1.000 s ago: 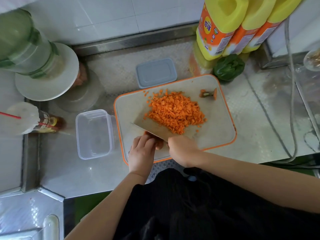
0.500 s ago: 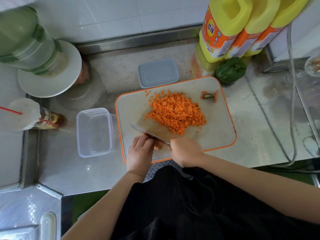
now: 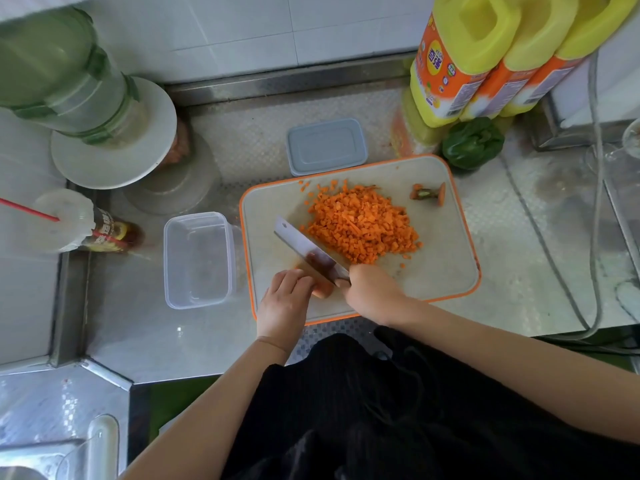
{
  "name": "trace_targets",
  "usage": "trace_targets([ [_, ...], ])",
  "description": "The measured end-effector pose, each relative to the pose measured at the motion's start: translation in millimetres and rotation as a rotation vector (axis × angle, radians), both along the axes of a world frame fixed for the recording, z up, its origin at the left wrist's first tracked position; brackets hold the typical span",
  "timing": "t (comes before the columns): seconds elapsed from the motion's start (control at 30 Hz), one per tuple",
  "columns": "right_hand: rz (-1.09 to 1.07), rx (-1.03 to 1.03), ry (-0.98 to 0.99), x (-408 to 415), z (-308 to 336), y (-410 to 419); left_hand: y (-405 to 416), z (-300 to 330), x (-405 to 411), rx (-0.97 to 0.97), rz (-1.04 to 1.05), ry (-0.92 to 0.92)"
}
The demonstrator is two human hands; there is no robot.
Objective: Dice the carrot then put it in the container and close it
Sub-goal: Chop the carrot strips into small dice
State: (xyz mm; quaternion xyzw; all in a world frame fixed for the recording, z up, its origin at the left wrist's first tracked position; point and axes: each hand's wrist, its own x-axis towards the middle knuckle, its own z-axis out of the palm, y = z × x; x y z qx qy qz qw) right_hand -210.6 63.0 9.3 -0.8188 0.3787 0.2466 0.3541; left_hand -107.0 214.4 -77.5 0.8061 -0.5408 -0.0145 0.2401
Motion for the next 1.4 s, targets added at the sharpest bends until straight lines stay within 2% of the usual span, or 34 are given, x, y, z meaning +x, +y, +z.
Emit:
trace_targets([
  [0.17, 0.201, -0.051, 0.042, -11.4, 9.5, 5.8, -2.4, 9.5, -1.9, -0.001, 0.022, 0.057],
  [0.37, 0.264, -0.121, 0.086, -4.7, 21.2, 12.1, -3.0, 8.8, -3.0, -0.004, 0.044, 0.083],
  [0.73, 0.074, -0.008, 0.013, 2.4, 5.4, 3.9, 1.5, 2.0, 3.6, -0.005, -0.017, -0.011],
  [0.97, 0.230, -0.038, 0.054, -13.1, 11.8, 6.4, 1.6, 7.9, 3.5, -0.011, -0.026, 0.015],
  [1.1, 0.282, -0.124, 0.073, -10.3, 14.4, 10.9, 1.7, 5.5, 5.3, 0.008, -0.019, 0.023],
  [1.3, 0.264, -0.097, 0.076, -0.6, 12.7, 15.6, 2.2, 5.4, 4.4, 0.030, -0.033, 0.044],
  [1.4, 0.178, -0.042, 0.057, -0.5, 7.2, 10.1, 2.5, 7.9, 5.7, 0.025, -0.052, 0.037],
])
